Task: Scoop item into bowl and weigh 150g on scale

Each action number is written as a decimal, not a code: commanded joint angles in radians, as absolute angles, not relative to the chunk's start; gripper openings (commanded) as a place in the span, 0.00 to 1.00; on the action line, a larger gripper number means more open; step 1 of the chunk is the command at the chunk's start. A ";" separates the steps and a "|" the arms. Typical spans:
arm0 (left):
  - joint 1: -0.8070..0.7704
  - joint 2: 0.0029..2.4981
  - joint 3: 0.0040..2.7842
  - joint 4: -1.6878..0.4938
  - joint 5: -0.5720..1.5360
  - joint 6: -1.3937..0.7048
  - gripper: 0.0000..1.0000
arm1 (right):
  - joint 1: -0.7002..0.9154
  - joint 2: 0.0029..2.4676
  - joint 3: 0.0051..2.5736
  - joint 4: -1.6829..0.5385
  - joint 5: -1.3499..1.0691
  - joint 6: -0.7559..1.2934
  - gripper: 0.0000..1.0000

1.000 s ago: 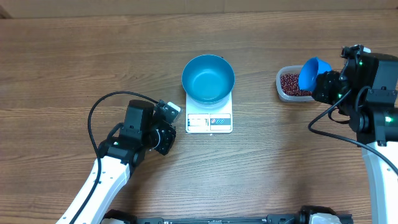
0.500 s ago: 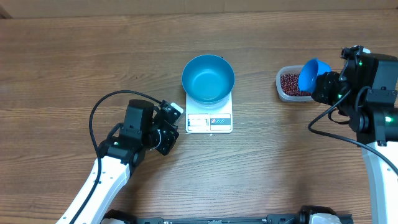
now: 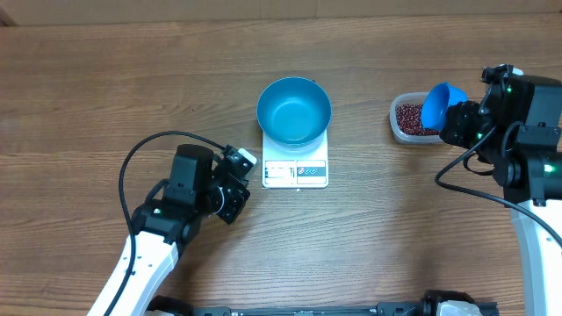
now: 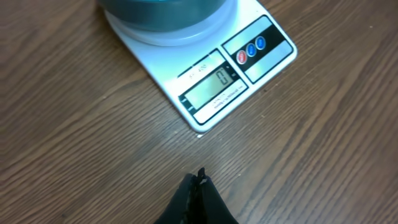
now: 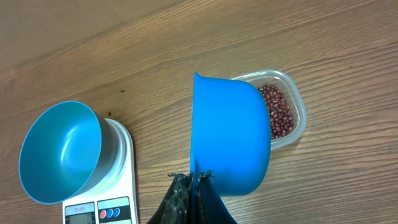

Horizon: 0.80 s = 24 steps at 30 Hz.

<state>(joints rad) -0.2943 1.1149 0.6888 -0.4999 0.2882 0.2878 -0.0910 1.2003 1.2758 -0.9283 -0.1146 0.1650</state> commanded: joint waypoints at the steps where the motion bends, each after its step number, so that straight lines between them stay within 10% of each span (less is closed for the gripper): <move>1: -0.291 1.078 0.683 -0.500 0.252 0.265 0.04 | -0.097 1.192 1.295 -0.925 -0.105 0.174 0.04; 9: -0.291 1.031 0.683 -0.505 0.251 0.262 0.07 | -0.097 1.192 1.295 -0.924 -0.105 0.174 0.04; 16: -0.291 1.033 0.683 -0.506 0.252 0.261 0.50 | -0.097 1.192 1.295 -0.922 -0.106 0.174 0.04; 19: -0.291 1.033 0.683 -0.508 0.251 0.262 1.00 | -0.097 1.192 1.295 -0.921 -0.106 0.174 0.04; 24: -0.291 1.033 0.683 -0.508 0.252 0.262 0.99 | -0.097 1.192 1.295 -0.921 -0.106 0.174 0.04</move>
